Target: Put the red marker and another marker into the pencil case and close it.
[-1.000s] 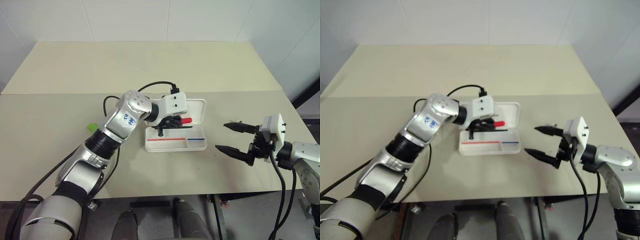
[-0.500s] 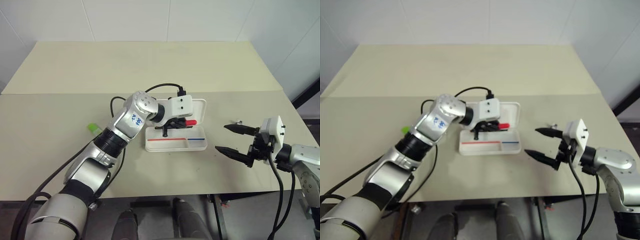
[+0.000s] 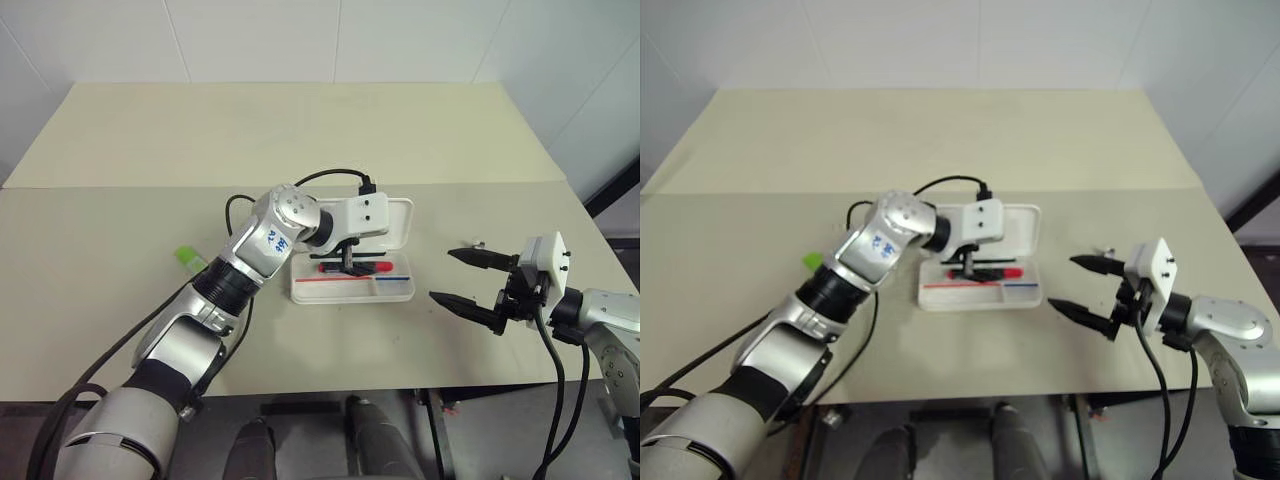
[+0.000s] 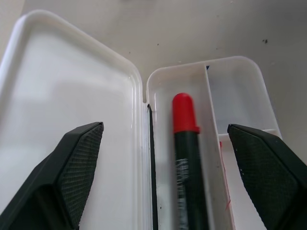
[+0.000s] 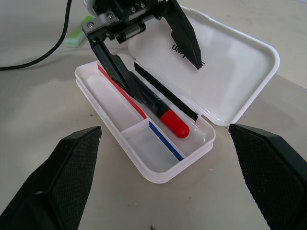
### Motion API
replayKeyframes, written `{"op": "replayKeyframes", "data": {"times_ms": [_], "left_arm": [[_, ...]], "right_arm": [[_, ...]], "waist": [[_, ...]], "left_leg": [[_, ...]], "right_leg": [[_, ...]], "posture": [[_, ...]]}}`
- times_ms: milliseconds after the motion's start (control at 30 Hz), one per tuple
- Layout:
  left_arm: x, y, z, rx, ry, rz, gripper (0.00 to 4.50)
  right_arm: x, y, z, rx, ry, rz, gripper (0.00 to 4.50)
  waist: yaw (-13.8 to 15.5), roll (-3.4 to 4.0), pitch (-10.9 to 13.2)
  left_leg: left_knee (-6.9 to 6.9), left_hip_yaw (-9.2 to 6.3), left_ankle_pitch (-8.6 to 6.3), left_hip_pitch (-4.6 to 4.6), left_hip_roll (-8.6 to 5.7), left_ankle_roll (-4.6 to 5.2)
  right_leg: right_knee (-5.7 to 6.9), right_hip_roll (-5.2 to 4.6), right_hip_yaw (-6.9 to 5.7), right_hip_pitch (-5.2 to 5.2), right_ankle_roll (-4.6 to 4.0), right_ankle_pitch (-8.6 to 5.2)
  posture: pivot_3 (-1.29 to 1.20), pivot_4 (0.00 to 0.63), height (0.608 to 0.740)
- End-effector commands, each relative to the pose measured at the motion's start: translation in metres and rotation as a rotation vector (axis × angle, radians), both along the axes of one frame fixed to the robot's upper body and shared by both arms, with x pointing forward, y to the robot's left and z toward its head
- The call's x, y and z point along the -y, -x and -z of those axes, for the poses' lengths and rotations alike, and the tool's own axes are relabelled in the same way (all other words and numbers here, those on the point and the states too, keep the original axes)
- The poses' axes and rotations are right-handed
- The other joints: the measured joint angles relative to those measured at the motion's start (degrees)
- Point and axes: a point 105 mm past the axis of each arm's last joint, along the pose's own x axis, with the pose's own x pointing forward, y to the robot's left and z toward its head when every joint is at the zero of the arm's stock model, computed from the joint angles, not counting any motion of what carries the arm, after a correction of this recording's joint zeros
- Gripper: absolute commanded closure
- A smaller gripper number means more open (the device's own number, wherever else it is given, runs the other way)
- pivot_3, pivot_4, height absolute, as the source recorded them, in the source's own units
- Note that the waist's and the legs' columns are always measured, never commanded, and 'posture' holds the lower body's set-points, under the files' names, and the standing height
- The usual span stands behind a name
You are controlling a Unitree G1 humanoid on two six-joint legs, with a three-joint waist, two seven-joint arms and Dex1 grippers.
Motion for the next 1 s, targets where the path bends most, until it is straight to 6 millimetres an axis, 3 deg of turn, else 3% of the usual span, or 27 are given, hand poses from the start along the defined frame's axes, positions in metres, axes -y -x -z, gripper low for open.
{"op": "replayKeyframes", "data": {"times_ms": [33,200,367,500,600,1000], "left_arm": [[-0.022,0.018,-0.021,-0.001,0.069,0.083,0.07],[-0.084,0.037,-0.024,-0.081,0.061,0.158,0.07],[-0.127,0.042,-0.030,-0.096,0.049,0.187,0.07],[-0.175,0.031,-0.022,-0.097,-0.107,0.132,0.07],[-0.199,0.020,-0.014,-0.101,-0.216,0.085,0.07],[-0.231,0.005,0.004,-0.116,-0.498,0.170,0.07]], "right_arm": [[0.003,0.001,-0.012,0.044,-0.008,0.006,0.00],[0.004,0.001,-0.012,0.042,-0.005,0.003,0.00],[0.003,0.000,-0.011,0.038,-0.007,-0.009,0.00],[0.000,-0.004,-0.011,0.040,-0.009,-0.024,0.00],[-0.001,-0.006,-0.011,0.040,-0.009,-0.033,0.00],[-0.002,-0.009,-0.013,0.057,-0.008,-0.023,0.00]], "waist": [[-0.2,0.02,0.0],[-0.2,0.04,0.0],[0.5,0.02,0.0],[0.3,0.03,0.0],[0.0,0.03,0.0],[0.1,0.02,0.0]], "left_leg": [[-0.03,0.00,0.00,0.02,0.00,0.00],[-0.02,0.00,0.00,0.12,0.01,0.01],[0.15,0.00,0.01,-0.01,0.00,-0.01],[0.09,0.00,0.01,0.04,0.00,-0.01],[0.06,0.00,0.01,0.05,0.00,0.00],[0.02,0.00,-0.03,-0.04,0.00,0.05]], "right_leg": [[0.01,0.00,0.00,0.00,0.00,0.00],[0.19,0.00,0.00,-0.01,-0.02,-0.01],[0.11,-0.01,0.00,0.02,-0.02,-0.01],[0.08,-0.01,0.00,0.03,-0.04,-0.01],[0.09,-0.01,0.00,0.02,-0.05,-0.02],[0.14,0.00,-0.01,-0.04,-0.05,-0.07]], "posture": [[0.00,0.150,0.740],[0.00,0.150,0.740],[0.00,0.150,0.740],[0.00,0.150,0.740],[0.00,0.150,0.740],[0.00,0.150,0.740]]}}
